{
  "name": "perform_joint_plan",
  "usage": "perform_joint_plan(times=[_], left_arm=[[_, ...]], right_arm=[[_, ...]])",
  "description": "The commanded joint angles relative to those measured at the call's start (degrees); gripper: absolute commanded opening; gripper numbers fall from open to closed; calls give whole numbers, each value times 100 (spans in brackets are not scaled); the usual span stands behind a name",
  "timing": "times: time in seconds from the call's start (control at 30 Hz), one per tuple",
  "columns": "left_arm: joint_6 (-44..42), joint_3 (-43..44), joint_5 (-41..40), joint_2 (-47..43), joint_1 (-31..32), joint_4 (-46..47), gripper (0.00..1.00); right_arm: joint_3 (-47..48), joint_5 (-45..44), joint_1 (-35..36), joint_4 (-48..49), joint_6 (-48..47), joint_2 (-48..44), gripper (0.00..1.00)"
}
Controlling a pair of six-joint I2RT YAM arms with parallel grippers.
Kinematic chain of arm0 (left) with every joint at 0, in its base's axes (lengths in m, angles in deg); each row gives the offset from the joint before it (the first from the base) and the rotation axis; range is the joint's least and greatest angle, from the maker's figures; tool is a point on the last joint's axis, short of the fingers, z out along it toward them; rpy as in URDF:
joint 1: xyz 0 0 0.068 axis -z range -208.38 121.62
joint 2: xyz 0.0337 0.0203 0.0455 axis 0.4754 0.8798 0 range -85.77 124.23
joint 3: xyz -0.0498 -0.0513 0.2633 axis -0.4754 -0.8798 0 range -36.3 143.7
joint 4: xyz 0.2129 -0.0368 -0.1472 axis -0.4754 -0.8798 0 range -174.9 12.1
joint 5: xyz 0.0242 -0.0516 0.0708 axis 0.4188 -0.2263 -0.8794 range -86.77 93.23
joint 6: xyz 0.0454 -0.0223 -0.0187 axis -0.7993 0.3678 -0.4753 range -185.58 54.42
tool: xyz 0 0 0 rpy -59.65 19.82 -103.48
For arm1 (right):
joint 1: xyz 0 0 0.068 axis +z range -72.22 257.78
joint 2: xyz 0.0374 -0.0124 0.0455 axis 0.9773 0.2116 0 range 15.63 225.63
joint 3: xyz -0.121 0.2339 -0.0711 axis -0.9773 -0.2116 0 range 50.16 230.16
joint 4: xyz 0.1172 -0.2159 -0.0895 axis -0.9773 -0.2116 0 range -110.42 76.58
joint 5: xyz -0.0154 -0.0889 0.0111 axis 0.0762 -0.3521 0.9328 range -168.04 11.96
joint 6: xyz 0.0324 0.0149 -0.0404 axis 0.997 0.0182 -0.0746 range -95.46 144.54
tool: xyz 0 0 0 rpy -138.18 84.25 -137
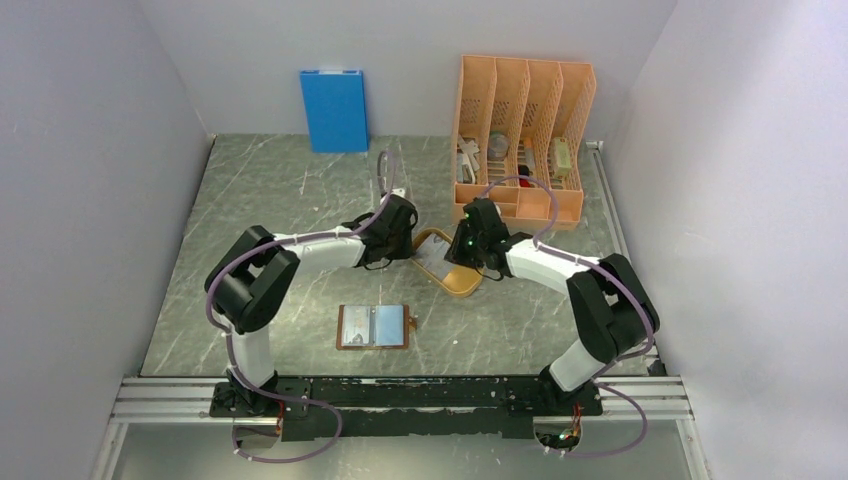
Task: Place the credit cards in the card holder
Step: Pick up the credit card from the storage box.
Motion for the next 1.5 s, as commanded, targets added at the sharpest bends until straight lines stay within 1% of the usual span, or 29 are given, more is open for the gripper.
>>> perform_joint_plan(times=[0.0,0.3,0.4,0.6,0.77,0.97,1.17,1.37,1.4,1.47], left_arm=[[404,-334,82,-104,-15,-443,5],[1090,-414,175,-335,-5,-697,5],[1353,-402,213,-322,15,-761,5],[1464,-272,377,-251,143,-827,5],[1584,-397,535,-330,220,-743,5],[1666,-569,605,-464,278,-663,5],[1664,-647,586,-529,277,-682,5],[1616,-640,557,-558,279,-728,5],[1606,-633,541,-557,279,-741,5],[1593,-631,507,-573,270,-765,5]], right_arm=[[-71,100,-19,-93,83,-295,32],[-366,198,-6,32,652,-309,62],[-375,100,9,-13,773,-221,66],[-203,137,7,-21,809,219,69],[56,289,10,-7,633,592,69],[395,419,83,-108,306,1000,66],[424,298,133,-116,285,1009,57],[286,283,135,-50,358,764,52],[257,269,133,-40,380,696,50],[187,256,124,-23,407,567,42]])
